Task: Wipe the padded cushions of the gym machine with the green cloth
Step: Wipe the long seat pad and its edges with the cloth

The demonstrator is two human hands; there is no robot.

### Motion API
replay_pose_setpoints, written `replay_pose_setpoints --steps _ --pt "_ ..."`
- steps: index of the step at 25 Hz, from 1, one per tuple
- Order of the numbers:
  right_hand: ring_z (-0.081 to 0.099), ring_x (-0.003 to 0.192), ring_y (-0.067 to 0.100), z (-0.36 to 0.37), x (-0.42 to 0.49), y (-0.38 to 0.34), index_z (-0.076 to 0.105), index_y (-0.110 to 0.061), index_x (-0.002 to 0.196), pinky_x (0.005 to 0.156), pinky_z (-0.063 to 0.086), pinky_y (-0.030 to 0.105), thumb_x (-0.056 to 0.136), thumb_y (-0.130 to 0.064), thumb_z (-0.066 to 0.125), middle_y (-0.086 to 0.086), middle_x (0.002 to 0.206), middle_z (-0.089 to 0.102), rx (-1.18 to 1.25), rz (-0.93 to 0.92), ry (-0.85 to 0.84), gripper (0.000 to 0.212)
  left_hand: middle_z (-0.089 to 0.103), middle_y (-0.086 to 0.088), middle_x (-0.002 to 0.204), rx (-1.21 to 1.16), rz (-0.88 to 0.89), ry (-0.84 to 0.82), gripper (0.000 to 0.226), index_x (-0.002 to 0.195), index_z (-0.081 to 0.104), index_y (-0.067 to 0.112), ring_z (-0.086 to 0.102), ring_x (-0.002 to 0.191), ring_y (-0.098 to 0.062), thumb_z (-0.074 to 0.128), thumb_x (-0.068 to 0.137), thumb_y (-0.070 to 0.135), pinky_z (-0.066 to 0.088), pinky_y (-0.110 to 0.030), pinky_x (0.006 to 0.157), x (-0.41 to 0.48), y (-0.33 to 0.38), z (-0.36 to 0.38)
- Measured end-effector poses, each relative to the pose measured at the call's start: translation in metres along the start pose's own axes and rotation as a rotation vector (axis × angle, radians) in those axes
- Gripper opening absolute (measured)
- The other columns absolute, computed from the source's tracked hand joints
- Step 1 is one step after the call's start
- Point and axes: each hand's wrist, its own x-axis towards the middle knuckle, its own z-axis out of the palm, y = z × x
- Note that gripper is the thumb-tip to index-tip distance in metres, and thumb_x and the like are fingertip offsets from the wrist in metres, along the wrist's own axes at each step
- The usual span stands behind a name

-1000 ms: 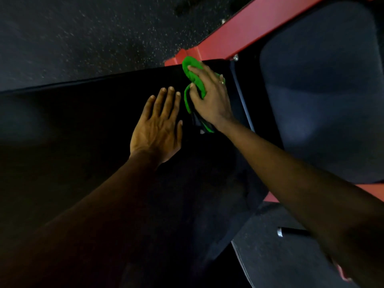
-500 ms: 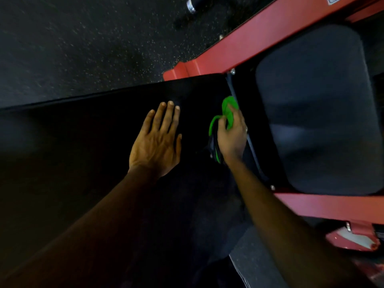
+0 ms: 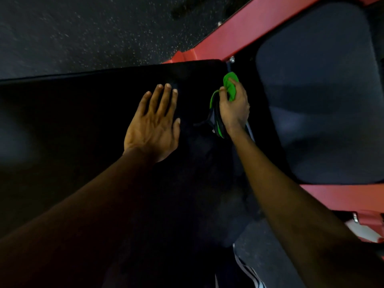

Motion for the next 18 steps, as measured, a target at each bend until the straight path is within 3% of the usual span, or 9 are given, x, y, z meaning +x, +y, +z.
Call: replay_pose_setpoints --steps 6,10,14,18 --pt "0.045 0.142 0.018 -0.032 -0.163 0.023 0.058 -0.027 0.139 0.118 0.035 0.046 0.093 -0.039 0.056 -0.001 0.15 0.053 0.03 -0.182 -0.117 0.048 0.012 -0.015 0.167 0.011 0.001 0.031 0.07 0.16 0.01 0.006 0.009 0.155 -0.027 0.014 0.1 0.041 0.007 -0.044 0.126 0.0 -0.001 0.005" --pt "0.054 0.134 0.02 -0.02 -0.105 0.027 0.062 -0.02 0.134 0.114 0.041 0.044 0.092 -0.034 0.056 0.002 0.144 0.059 0.015 -0.261 -0.064 0.045 0.013 -0.014 0.167 0.028 0.018 0.053 0.069 0.16 0.012 0.007 0.01 0.155 -0.027 0.019 0.101 0.042 0.009 -0.044 0.126 -0.001 -0.001 0.005" --pt "0.06 0.125 0.021 -0.006 -0.022 0.015 0.065 -0.02 0.132 0.105 0.042 0.028 0.092 -0.033 0.06 0.001 0.137 0.063 0.01 -0.247 -0.005 0.043 0.011 -0.013 0.168 0.068 0.035 0.08 0.068 0.16 0.011 0.008 0.009 0.155 -0.027 0.017 0.102 0.043 0.01 -0.044 0.126 0.0 -0.003 0.006" --pt "0.054 0.133 0.019 -0.02 -0.074 0.027 0.064 -0.023 0.133 0.113 0.041 0.034 0.091 -0.038 0.058 -0.001 0.144 0.059 0.104 -0.335 -0.116 0.045 0.015 -0.013 0.167 0.105 0.05 0.127 0.073 0.16 0.016 0.009 0.013 0.154 -0.027 0.013 0.101 0.052 0.013 -0.044 0.125 0.001 -0.006 0.009"
